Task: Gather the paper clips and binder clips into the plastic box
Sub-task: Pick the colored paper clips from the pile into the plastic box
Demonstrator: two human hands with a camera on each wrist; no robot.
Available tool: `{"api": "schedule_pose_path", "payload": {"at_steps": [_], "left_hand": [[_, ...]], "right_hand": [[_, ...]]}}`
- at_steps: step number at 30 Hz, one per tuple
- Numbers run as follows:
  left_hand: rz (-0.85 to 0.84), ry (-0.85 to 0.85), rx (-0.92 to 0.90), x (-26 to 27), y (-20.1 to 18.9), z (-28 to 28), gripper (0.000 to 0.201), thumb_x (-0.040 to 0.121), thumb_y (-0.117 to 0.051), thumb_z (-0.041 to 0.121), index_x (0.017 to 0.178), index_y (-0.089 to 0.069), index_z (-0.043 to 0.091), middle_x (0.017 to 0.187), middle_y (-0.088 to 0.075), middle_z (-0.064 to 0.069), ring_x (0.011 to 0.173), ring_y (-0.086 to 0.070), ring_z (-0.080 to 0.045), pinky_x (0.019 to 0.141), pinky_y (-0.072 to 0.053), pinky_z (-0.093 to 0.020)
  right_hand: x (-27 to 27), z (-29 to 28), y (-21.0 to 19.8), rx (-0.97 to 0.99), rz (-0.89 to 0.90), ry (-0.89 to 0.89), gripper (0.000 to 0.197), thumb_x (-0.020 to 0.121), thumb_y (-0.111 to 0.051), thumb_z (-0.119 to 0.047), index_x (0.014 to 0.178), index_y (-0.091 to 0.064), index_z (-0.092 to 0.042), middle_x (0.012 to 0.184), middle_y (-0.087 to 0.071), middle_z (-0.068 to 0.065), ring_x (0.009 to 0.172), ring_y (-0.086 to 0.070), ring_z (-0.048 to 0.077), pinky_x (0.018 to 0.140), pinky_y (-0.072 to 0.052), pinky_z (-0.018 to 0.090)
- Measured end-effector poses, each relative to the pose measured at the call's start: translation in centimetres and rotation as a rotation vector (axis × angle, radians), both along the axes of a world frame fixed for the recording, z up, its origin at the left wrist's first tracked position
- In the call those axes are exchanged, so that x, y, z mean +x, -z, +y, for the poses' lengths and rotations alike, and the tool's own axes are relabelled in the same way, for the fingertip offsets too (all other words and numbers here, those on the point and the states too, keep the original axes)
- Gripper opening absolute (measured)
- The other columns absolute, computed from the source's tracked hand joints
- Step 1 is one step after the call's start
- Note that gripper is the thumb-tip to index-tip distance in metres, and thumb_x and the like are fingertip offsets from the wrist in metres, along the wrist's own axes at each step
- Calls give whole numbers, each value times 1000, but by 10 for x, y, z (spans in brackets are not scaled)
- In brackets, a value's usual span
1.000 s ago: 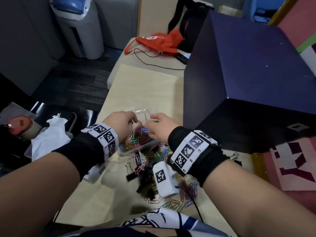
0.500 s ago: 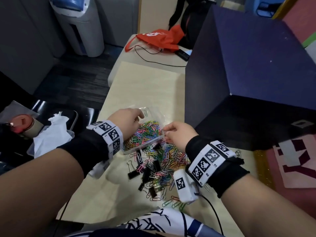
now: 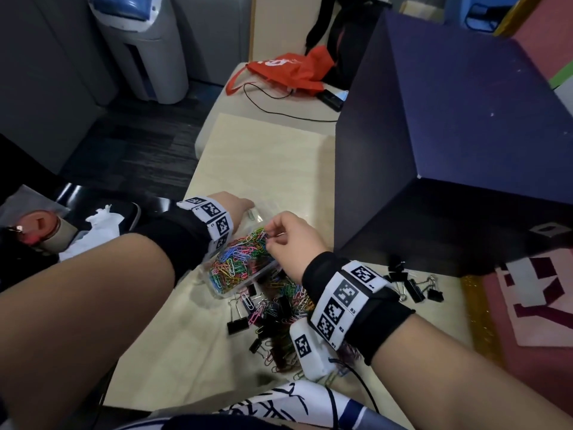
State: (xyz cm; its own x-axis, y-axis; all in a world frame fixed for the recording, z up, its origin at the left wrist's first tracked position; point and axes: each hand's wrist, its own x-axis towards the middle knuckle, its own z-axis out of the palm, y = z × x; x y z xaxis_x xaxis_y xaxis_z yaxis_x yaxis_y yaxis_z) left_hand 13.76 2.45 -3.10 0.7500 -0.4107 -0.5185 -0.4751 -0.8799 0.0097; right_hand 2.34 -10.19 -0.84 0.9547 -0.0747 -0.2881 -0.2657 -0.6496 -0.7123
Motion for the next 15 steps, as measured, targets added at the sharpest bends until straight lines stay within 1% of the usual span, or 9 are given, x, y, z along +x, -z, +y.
{"api": "schedule_pose_path", "payload": {"at_steps": [2, 4, 6, 9, 11, 12, 13, 14, 15], "left_hand": [[18, 44, 63, 3, 4, -3, 55, 90, -53, 7, 140, -39, 27, 124, -60, -10, 107, -60, -28, 80, -48, -30], [7, 51, 63, 3, 2, -4, 40, 91, -50, 8, 129, -49, 22, 115, -61, -11, 101, -60, -29, 79, -48, -31], [-12, 61, 50, 2, -1, -6, 27, 91, -49, 9, 118, -54, 14, 109, -61, -11, 99, -60, -29, 78, -48, -31], [12, 78, 168, -1, 2, -6, 10, 91, -49, 11, 99, -54, 7, 98, -59, -13, 86, -55, -29, 80, -49, -31], [37, 112, 282, -3, 5, -3, 12, 88, -51, 9, 98, -57, 5, 103, -60, -14, 85, -57, -30, 84, -51, -37], [61, 132, 313, -3, 5, -2, 13, 88, -52, 8, 100, -57, 7, 111, -58, -14, 91, -58, -30, 82, -49, -35], [76, 152, 351, -3, 2, -2, 17, 89, -52, 9, 106, -57, 9, 114, -55, -13, 91, -58, -26, 75, -46, -31], [89, 190, 322, -3, -1, -2, 16, 91, -50, 11, 107, -55, 11, 109, -52, -11, 81, -56, -18, 67, -45, -27], [40, 272, 300, -7, -10, -2, 13, 94, -47, 15, 105, -54, 14, 103, -49, -8, 69, -51, -12, 60, -43, -23]], "right_hand": [[0, -2, -2, -36, 13, -4, 17, 89, -55, -12, 100, -57, -25, 111, -57, -2, 93, -61, 14, 90, -50, 33], [0, -10, -3, -93, 12, 39, 19, 91, -50, -10, 101, -58, -24, 113, -54, -1, 93, -59, 16, 90, -49, 31], [1, -22, -4, -185, 31, 96, 24, 90, -47, -7, 104, -59, -23, 117, -52, 1, 99, -57, 20, 92, -45, 28], [1, -37, 2, -335, 200, 85, 37, 90, -45, -4, 123, -54, -17, 130, -46, 7, 114, -53, 26, 98, -41, 30], [0, -41, 7, -414, 300, 23, 40, 92, -45, -6, 131, -49, -15, 135, -44, 9, 119, -51, 28, 100, -41, 33], [-2, -42, 10, -435, 304, -17, 42, 93, -44, -6, 134, -47, -15, 137, -43, 10, 121, -50, 29, 101, -41, 34], [-3, -43, 12, -439, 296, -66, 46, 92, -43, -4, 137, -44, -16, 140, -42, 9, 124, -48, 28, 103, -39, 34], [-5, -44, 15, -438, 289, -127, 53, 91, -42, -1, 141, -40, -18, 146, -37, 8, 129, -43, 28, 106, -36, 33], [-7, -45, 17, -440, 297, -195, 61, 88, -41, 4, 145, -34, -18, 153, -29, 5, 135, -37, 27, 110, -30, 32]]}}
